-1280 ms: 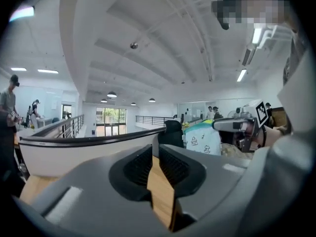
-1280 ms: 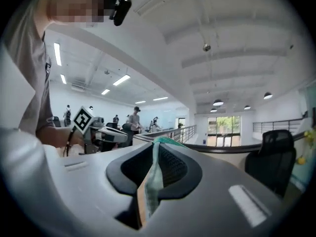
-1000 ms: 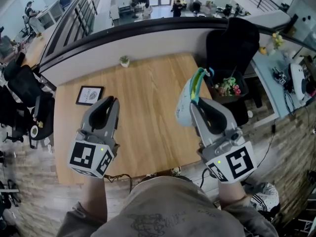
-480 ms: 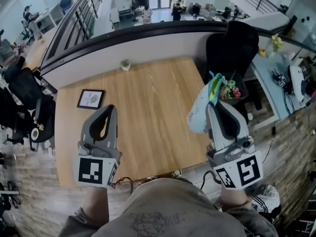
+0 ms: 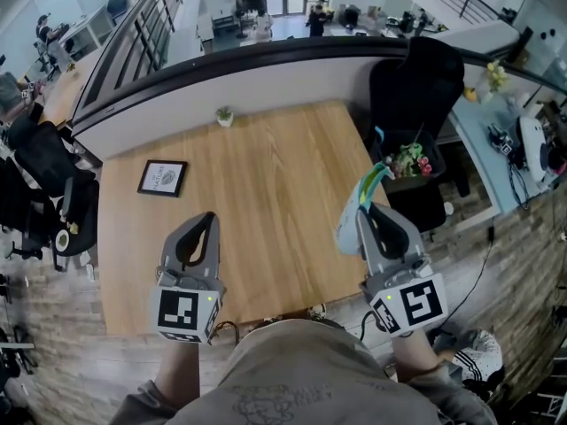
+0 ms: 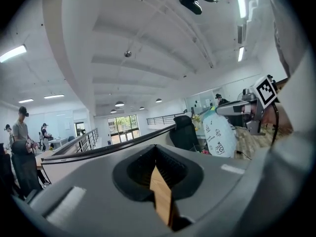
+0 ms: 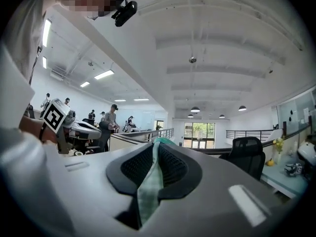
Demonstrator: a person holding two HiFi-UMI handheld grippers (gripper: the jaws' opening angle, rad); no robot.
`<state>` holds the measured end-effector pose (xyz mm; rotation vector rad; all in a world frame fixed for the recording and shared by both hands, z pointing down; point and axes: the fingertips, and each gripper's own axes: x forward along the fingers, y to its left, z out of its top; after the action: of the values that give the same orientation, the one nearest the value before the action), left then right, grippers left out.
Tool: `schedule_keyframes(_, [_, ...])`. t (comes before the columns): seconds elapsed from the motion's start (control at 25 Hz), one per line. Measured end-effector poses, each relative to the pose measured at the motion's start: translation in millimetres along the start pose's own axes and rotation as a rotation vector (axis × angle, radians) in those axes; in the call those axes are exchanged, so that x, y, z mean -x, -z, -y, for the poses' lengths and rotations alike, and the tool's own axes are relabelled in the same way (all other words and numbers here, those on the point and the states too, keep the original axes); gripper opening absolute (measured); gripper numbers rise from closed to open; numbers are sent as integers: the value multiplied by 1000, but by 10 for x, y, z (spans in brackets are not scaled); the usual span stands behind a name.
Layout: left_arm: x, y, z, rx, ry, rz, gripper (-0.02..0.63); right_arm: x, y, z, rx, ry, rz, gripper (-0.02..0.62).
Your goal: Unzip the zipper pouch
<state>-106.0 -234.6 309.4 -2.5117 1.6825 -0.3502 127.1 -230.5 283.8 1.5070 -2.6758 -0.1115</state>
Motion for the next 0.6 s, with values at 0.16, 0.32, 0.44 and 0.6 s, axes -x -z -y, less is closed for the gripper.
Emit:
schedule_keyframes(0.16, [15, 191, 89, 22, 16, -42, -1, -32, 248, -56, -37, -16, -51, 44])
schedule_keyframes(0.32, [18, 256, 160, 44, 28, -58, -2, -33, 295, -81, -55, -25, -58, 44])
schedule_keyframes(0.44, [8, 217, 142, 46, 23, -49, -2, -38, 248, -71, -52, -25, -43, 44])
schedule_keyframes(0.6, [18, 199, 145, 45, 30, -45, -2, -29, 237, -53, -42, -17, -31, 44])
